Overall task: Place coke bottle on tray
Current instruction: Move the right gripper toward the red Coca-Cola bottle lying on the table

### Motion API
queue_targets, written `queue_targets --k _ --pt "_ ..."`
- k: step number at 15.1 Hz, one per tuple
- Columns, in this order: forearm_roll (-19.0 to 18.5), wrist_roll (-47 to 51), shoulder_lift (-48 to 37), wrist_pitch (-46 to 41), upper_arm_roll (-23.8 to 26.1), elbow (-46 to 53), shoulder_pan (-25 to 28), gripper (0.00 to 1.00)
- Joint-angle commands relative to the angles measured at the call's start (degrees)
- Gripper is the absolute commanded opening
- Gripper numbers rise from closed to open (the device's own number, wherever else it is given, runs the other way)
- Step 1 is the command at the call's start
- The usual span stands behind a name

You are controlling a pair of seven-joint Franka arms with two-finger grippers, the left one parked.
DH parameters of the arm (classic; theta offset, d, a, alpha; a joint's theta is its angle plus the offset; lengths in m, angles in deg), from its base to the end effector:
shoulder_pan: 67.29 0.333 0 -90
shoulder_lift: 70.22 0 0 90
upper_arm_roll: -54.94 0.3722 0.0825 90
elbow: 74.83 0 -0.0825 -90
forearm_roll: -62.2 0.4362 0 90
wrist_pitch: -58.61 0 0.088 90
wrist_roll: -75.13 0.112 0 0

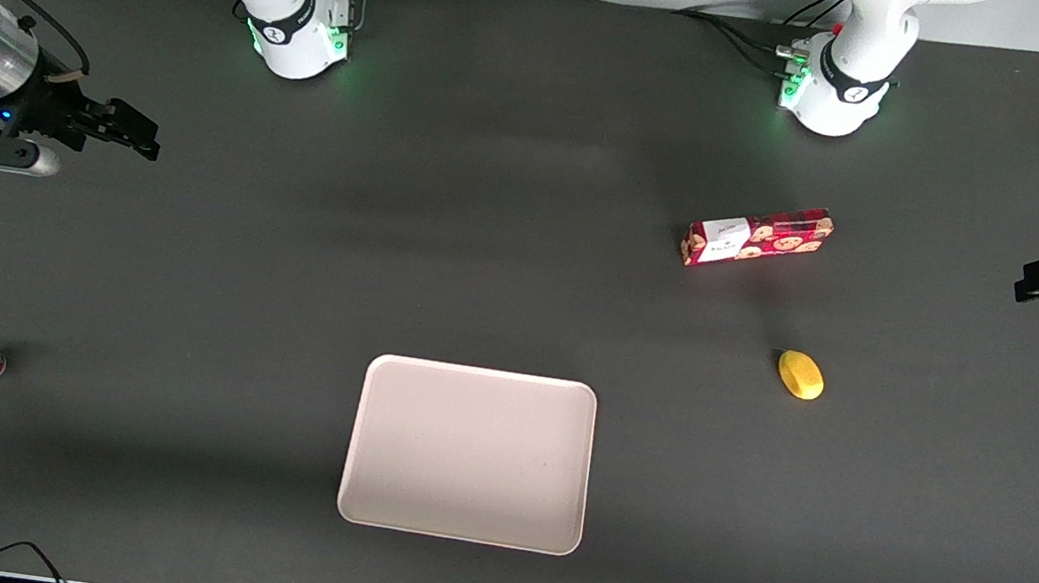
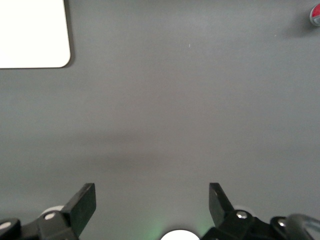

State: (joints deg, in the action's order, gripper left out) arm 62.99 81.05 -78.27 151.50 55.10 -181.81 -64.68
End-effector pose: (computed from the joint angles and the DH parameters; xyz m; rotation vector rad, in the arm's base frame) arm 0.5483 0.0281 0.6062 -3.1306 0.0884 0.1663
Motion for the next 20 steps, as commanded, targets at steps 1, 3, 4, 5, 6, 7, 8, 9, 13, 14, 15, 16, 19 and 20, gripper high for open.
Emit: queue_targets --k 1,3,4,5,6,7,8,9,13,14,15,16,19,20 --pt "-1.1 1.3 -0.3 -1.0 0.1 2.6 -0.1 1.0" --pt "-1.1 0.6 0.3 -1.0 -0.4 3.5 -0.5 1.0" --pt "-1.1 0.3 0.9 -0.4 -0.7 3.8 -0.8 1.0" --pt "-1.8 -0.6 2.5 -0.3 -1.0 4.9 -1.5 1.0" --pt "-3.7 -4.0 3.9 -0.3 -1.9 5.4 -1.8 1.0" --pt "-5.5 -9.9 5.0 0.0 -3.4 5.4 -1.9 1.0" --pt "-6.5 -15.5 6.0 0.8 -5.8 5.3 -1.2 1.0" --pt "-8.7 -20.1 7.2 1.8 -7.9 5.3 -0.9 1.0" --pt "-14.4 -45.2 11.1 9.6 -14.2 5.1 -0.9 1.0" --pt "-14.7 -50.8 12.9 13.2 -15.7 5.0 -0.9 1.0" --pt "-14.7 -56.4 14.5 17.0 -17.4 5.0 -0.9 1.0" --pt "-14.7 -61.6 16.4 21.0 -19.4 5.0 -0.9 1.0" --pt "-14.7 -73.6 20.8 31.4 -22.6 4.6 -1.0 1.0" --pt "-14.7 -76.2 22.2 34.6 -22.9 4.6 -1.2 1.0"
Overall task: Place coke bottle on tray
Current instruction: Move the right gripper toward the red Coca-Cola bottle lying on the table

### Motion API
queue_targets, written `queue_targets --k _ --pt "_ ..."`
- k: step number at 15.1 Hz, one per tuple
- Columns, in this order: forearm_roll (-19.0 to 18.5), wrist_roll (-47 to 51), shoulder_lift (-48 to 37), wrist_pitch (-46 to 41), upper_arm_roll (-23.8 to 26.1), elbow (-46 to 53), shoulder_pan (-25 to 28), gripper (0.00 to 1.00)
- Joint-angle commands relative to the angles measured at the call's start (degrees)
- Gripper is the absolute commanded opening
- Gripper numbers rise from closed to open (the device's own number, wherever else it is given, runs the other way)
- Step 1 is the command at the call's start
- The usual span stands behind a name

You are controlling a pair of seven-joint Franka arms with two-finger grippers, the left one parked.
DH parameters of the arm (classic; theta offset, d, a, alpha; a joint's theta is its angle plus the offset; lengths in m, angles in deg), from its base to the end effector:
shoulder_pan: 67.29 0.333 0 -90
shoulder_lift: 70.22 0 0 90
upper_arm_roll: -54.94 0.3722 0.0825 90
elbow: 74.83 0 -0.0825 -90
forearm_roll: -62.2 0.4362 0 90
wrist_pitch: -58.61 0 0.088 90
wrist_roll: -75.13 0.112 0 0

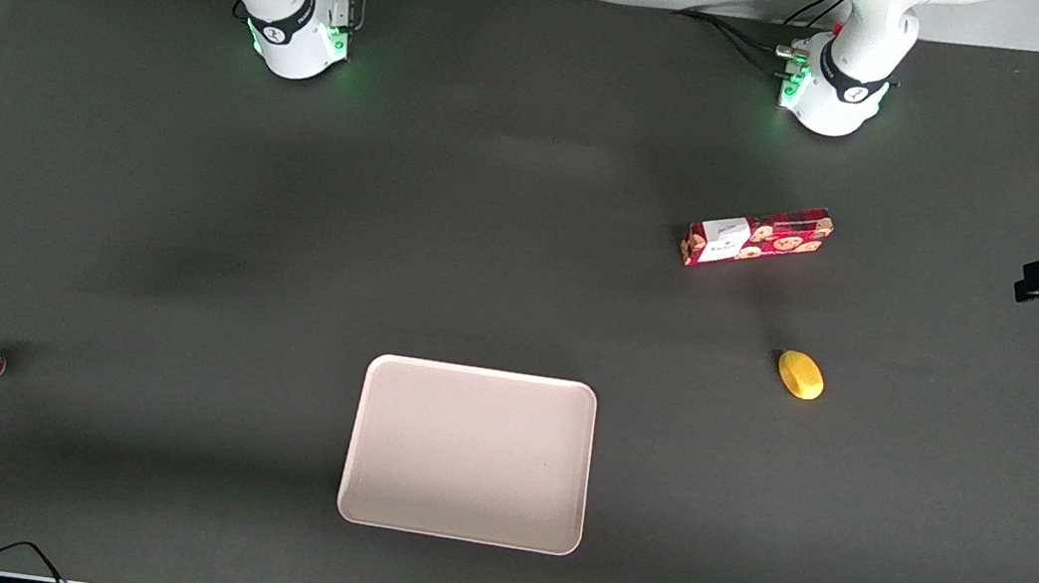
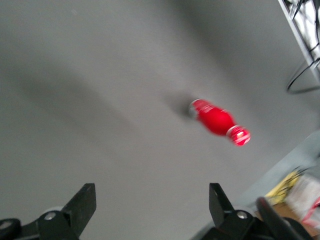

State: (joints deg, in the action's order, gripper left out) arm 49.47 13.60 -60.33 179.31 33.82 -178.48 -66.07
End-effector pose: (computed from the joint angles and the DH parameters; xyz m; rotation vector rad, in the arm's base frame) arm 0.6383 -0.2288 0.4960 2.6096 1.1605 -0.0983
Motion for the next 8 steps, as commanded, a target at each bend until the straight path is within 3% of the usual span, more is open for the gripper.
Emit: queue_targets --k 1,5,8 --pt "-1.2 -11.0 5.9 10.0 -1.7 1.3 -0.3 1.0" --pt "-4.7 -13.4 8.6 14.8 -1.7 1.0 -1.3 1.0" --pt "-1.7 -20.5 12.2 21.6 -1.7 1.0 -4.3 1.0"
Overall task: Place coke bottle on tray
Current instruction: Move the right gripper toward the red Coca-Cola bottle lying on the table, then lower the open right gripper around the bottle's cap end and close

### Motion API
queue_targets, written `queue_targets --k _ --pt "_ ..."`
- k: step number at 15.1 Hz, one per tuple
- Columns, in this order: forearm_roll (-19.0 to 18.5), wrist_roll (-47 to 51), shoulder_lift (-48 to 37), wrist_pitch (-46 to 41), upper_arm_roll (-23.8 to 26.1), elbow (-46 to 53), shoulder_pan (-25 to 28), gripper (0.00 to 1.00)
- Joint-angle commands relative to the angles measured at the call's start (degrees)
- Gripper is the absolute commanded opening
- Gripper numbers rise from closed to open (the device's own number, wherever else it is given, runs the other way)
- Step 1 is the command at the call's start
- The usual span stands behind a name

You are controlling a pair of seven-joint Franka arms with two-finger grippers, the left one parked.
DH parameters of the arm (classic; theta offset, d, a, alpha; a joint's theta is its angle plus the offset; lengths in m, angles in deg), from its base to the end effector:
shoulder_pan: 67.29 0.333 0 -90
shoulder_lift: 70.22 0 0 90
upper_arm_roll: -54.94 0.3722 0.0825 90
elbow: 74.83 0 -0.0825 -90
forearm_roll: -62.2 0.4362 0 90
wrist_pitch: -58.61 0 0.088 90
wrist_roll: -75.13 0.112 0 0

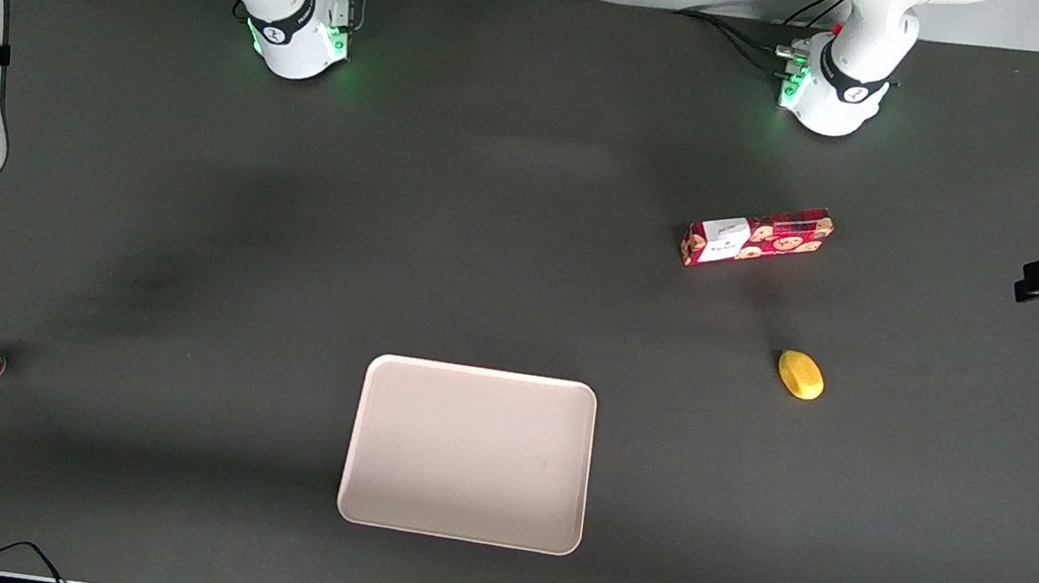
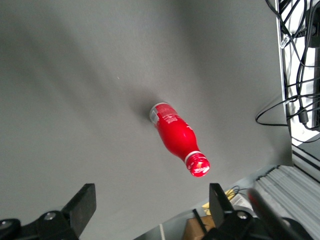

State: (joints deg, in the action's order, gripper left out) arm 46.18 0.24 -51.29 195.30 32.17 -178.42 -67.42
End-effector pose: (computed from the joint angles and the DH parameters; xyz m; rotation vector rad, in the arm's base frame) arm 0.6733 -0.2606 0.4239 2.3010 1.4478 -0.1161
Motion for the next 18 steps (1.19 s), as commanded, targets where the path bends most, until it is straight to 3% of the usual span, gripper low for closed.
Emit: queue_targets --k 1,6,13,18 --pt "3.9 -10.0 4.0 6.3 -0.3 0.9 -3.1 1.0" --pt "10.9 -19.2 7.6 10.1 -4.4 0.9 -3.7 1.0" --pt "19.3 -32.5 10.8 9.7 -4.6 4.1 -5.1 1.0" --pt "19.6 -35.9 14.5 7.9 -3.5 10.4 -4.8 1.0"
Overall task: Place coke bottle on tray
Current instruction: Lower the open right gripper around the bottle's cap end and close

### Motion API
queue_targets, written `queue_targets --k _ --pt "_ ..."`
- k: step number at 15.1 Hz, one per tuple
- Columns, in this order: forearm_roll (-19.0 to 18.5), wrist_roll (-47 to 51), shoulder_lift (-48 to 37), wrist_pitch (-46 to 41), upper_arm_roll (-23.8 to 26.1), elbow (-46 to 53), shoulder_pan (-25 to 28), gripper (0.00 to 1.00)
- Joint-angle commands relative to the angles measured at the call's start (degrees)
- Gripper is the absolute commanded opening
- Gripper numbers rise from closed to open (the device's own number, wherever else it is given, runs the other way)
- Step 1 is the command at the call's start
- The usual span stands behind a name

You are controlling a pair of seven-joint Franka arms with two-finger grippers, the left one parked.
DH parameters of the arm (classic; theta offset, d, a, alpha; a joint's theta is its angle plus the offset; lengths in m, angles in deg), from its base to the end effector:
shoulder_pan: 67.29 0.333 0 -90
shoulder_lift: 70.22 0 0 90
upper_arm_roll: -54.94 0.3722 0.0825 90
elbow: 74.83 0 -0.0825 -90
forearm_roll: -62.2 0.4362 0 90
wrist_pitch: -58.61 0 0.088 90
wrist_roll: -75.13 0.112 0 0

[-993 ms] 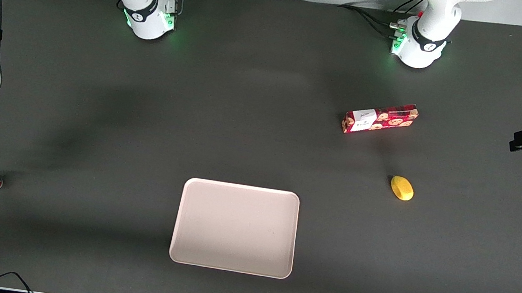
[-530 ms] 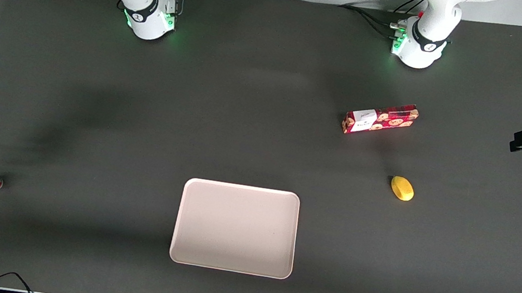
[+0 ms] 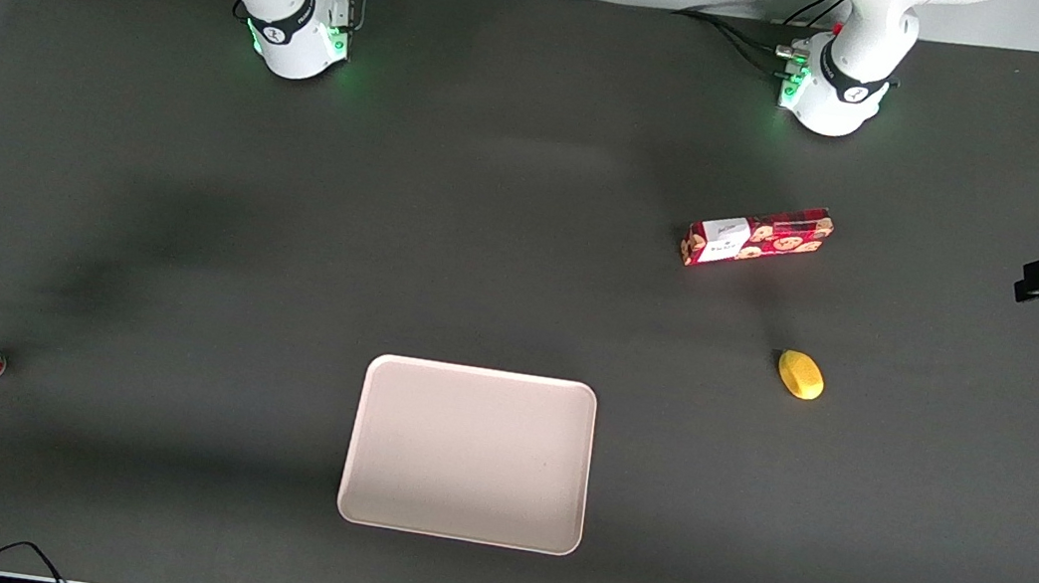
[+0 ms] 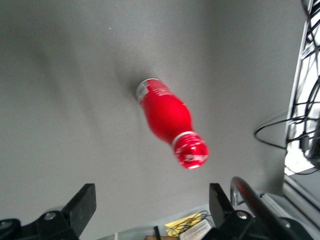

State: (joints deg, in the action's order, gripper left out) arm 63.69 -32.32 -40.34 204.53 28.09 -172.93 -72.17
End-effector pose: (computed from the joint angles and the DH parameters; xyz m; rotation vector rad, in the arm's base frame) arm 0.6790 -0.3610 0.3677 2.0874 1.7568 -0.0774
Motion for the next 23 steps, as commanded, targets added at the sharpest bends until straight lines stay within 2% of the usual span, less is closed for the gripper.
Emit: queue_targets --k 1,6,10,11,14,17,21,23 --pt "2.2 -3.4 4.1 -1.4 1.1 5.7 -0.2 1.0" --pt "7.1 -6.1 7.6 -2.1 1.7 9.8 -0.2 1.0" --pt "7.8 -6.9 8.4 -2.1 1.6 10.2 -1.1 1.0" --pt "8.3 -7.3 8.8 -2.1 1.7 10.2 -1.5 0.97" --pt "9.4 -8.2 8.9 -2.0 1.6 10.2 -1.5 0.85" --pt "9.7 -8.2 8.9 -2.0 1.6 10.2 -1.5 0.64" --pt "9.7 -8.2 8.9 -2.1 1.6 10.2 -1.5 0.41" --pt "9.7 -8.2 8.9 -2.1 1.6 10.2 -1.5 0.25"
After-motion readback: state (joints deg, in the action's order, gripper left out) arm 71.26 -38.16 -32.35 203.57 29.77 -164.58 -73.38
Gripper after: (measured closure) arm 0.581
